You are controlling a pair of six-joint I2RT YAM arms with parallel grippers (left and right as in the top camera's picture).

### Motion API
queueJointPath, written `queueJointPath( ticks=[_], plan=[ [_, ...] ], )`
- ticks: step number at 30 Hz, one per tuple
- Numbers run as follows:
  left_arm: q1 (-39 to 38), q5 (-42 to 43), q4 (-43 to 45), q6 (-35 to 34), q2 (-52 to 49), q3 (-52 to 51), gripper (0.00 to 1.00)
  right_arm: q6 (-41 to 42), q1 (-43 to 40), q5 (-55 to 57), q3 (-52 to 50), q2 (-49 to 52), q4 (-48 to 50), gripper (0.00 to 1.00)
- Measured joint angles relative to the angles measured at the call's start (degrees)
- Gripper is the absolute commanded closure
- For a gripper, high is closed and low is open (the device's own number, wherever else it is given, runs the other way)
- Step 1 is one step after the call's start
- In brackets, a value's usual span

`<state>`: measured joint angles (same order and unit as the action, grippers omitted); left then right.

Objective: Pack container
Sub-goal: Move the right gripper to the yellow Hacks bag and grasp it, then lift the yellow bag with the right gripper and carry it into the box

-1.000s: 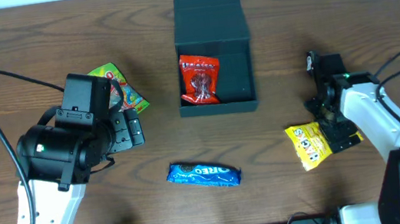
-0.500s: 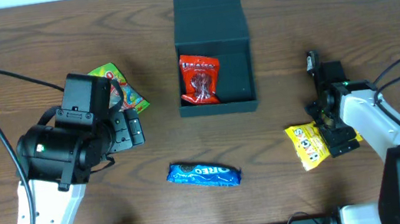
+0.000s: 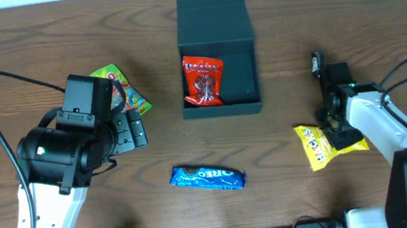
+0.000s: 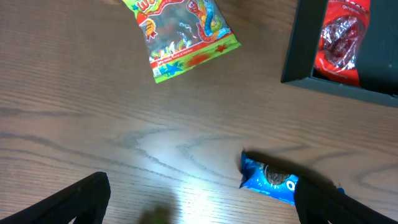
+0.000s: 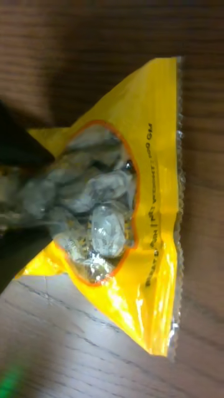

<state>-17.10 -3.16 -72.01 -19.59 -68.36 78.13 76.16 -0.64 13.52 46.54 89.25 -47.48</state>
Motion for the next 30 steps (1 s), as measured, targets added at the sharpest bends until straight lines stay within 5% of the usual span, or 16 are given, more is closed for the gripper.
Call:
queueJointPath(
  ticks=[10, 17, 30],
  plan=[
    [0.0, 0.0, 0.0, 0.0, 0.0, 0.0, 0.05, -0.09, 0.0, 0.66, 0.57, -0.87, 0.0, 0.99],
    [0.0, 0.0, 0.0, 0.0, 0.0, 0.0, 0.05, -2.71, 0.0, -0.28, 0.92, -1.18, -0.13, 0.99],
    [0.0, 0.0, 0.0, 0.0, 0.0, 0.0, 0.05, -31.87, 0.02, -13.29, 18.34, -8.11, -8.2, 0.99]
  ],
)
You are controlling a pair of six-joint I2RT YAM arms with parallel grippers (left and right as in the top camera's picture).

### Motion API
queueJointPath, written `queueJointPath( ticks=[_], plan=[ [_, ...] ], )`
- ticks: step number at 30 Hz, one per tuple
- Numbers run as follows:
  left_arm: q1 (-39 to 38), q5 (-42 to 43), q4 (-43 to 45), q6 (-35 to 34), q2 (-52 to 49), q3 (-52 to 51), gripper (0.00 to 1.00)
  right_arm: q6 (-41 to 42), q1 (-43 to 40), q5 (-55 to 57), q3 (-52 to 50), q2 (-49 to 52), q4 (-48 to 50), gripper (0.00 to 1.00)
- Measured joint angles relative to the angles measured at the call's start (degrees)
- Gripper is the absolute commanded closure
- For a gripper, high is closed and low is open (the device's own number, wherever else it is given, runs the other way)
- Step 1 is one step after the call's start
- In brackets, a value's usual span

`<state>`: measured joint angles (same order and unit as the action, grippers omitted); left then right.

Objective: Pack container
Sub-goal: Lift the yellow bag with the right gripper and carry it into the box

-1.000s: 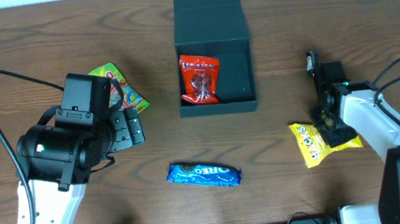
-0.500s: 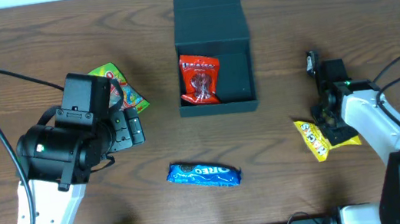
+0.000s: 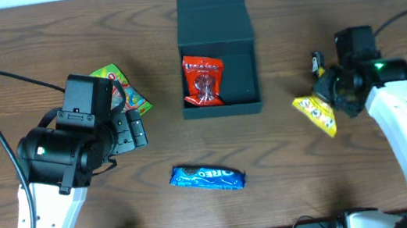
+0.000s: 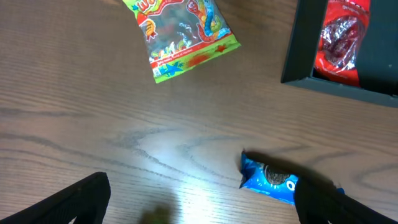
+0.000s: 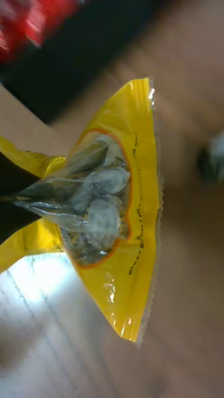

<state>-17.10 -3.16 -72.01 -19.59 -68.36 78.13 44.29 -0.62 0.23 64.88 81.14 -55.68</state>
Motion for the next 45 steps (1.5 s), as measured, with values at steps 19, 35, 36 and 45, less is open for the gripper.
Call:
queueJointPath(
  ticks=[19, 35, 36, 45],
  plan=[
    [0.0, -0.02, -0.07, 0.0, 0.0, 0.0, 0.05, -18.53, 16.72, -17.49, 15.06, 1.01, 2.05, 0.99],
    [0.0, -0.02, -0.44, 0.0, 0.0, 0.0, 0.05, -20.72, 16.72, -15.72, 27.45, 23.23, 6.86, 0.99],
    [0.0, -0.02, -0.42, 0.0, 0.0, 0.0, 0.05, -20.81, 16.74, -15.02, 27.56, 24.46, 7.32, 0.99],
    [0.0, -0.04, -0.42, 0.0, 0.0, 0.0, 0.05, -21.16, 18.43, -7.13, 27.56, 30.82, 9.77, 0.98]
  ],
)
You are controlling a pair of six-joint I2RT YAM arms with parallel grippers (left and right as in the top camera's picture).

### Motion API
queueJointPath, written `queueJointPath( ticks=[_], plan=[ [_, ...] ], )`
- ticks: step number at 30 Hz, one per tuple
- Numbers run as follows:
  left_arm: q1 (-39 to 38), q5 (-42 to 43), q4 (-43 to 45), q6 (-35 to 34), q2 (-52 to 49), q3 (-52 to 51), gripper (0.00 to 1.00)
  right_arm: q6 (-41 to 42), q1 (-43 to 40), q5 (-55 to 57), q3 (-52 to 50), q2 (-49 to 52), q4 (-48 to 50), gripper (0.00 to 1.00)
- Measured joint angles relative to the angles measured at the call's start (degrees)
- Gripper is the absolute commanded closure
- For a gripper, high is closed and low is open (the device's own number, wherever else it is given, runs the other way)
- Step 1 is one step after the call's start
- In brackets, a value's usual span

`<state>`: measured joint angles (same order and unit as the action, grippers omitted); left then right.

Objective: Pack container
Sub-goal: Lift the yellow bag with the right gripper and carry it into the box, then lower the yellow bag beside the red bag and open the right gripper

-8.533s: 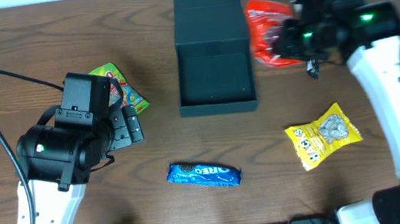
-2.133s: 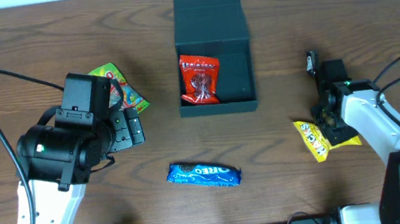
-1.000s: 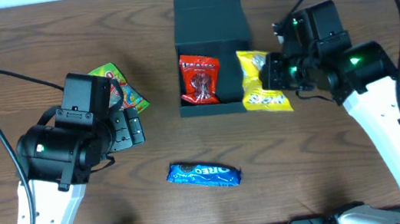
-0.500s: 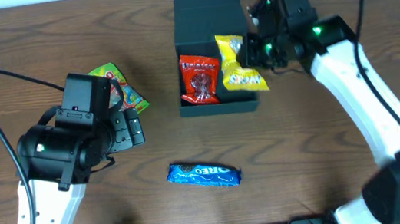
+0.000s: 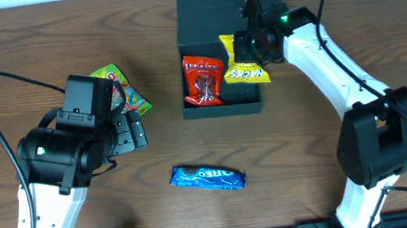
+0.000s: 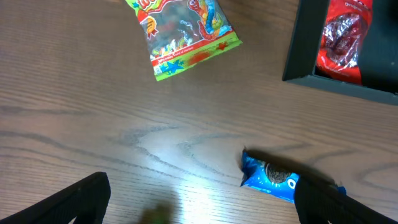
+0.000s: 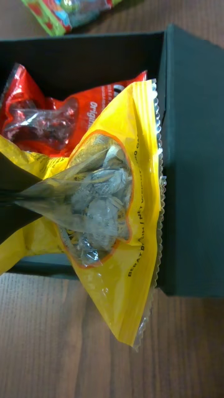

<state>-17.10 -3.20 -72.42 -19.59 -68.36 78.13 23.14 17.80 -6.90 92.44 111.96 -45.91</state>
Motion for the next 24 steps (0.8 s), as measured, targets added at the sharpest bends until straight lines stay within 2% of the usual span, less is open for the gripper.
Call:
queueJointPath(
  ticks=[24],
  plan=[
    [0.0, 0.0, 0.0, 0.42, 0.0, 0.0, 0.05, 0.57, 3.39, 5.31, 0.09, 4.83, 0.57, 0.99]
  ],
)
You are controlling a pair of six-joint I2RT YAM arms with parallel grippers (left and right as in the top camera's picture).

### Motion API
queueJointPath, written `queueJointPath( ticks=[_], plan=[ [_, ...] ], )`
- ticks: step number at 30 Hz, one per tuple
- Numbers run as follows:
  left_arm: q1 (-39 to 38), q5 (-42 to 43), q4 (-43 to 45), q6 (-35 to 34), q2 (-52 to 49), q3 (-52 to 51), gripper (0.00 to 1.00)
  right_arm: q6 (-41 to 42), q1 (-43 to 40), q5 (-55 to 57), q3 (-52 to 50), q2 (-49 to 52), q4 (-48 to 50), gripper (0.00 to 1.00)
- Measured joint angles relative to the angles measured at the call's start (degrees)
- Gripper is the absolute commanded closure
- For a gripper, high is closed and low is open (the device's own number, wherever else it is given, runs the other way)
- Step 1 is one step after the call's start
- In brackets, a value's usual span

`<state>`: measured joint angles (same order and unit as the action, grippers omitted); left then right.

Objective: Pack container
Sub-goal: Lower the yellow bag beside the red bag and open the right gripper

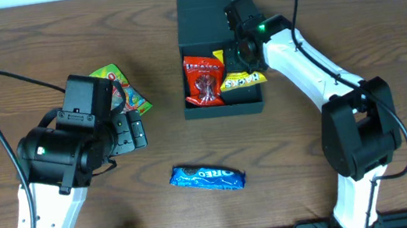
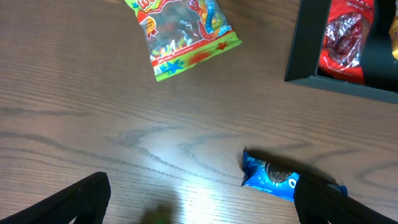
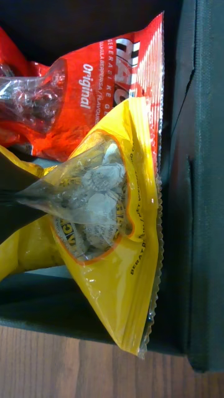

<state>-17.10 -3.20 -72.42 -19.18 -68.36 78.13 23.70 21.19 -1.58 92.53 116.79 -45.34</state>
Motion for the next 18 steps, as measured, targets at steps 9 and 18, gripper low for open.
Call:
queueJointPath(
  ticks=[9, 18],
  plan=[
    [0.0, 0.0, 0.0, 0.17, 0.0, 0.0, 0.05, 0.33, -0.02, -0.96, 0.0, 0.0, -0.15, 0.99],
    [0.0, 0.0, 0.0, 0.17, 0.0, 0.0, 0.05, 3.39, -0.02, -1.68, 0.0, 0.0, -0.63, 0.98]
  ],
)
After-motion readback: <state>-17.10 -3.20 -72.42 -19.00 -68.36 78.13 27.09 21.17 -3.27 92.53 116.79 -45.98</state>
